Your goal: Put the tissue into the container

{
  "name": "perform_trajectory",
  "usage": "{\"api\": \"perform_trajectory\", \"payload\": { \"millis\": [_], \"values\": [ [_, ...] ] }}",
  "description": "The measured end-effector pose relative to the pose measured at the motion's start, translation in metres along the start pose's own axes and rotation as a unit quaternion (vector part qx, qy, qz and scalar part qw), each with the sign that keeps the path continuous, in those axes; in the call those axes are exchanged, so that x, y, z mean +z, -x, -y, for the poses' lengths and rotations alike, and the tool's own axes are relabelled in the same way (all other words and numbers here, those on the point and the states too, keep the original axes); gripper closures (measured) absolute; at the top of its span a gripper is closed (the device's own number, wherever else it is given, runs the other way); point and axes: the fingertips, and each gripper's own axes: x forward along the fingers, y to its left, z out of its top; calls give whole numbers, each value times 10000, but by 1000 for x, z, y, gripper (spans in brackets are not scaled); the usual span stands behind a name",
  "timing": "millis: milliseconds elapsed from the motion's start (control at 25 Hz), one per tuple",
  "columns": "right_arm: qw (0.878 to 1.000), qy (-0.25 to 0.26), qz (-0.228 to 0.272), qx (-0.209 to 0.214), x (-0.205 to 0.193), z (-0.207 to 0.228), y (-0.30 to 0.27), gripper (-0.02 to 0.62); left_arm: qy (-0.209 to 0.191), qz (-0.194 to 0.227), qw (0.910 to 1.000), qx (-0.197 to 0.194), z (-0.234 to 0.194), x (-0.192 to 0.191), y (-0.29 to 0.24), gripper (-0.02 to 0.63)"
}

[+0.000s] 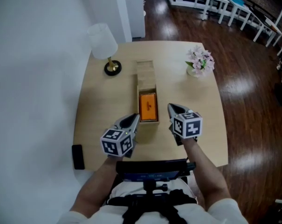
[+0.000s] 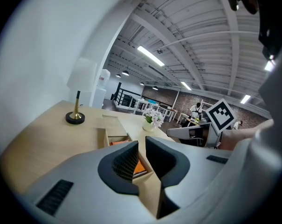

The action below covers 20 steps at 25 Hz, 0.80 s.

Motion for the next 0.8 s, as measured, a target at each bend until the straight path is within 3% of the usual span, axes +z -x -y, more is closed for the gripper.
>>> {"api": "perform_trajectory", "payload": {
  "millis": [280,360,800],
  "values": [
    [9998,138,-96,111,-4,-7,-2,594,-94,-10,9999,48,1,-2,4,565],
    [9997,162,-106,117,-4,-9,-2,594,-148,-26,9999,83,0,-2,5,606],
    [9994,283,-200,51,-7,-12,-4,594,-196,-210,9995,123,-7,-6,8,606]
  ]
}}
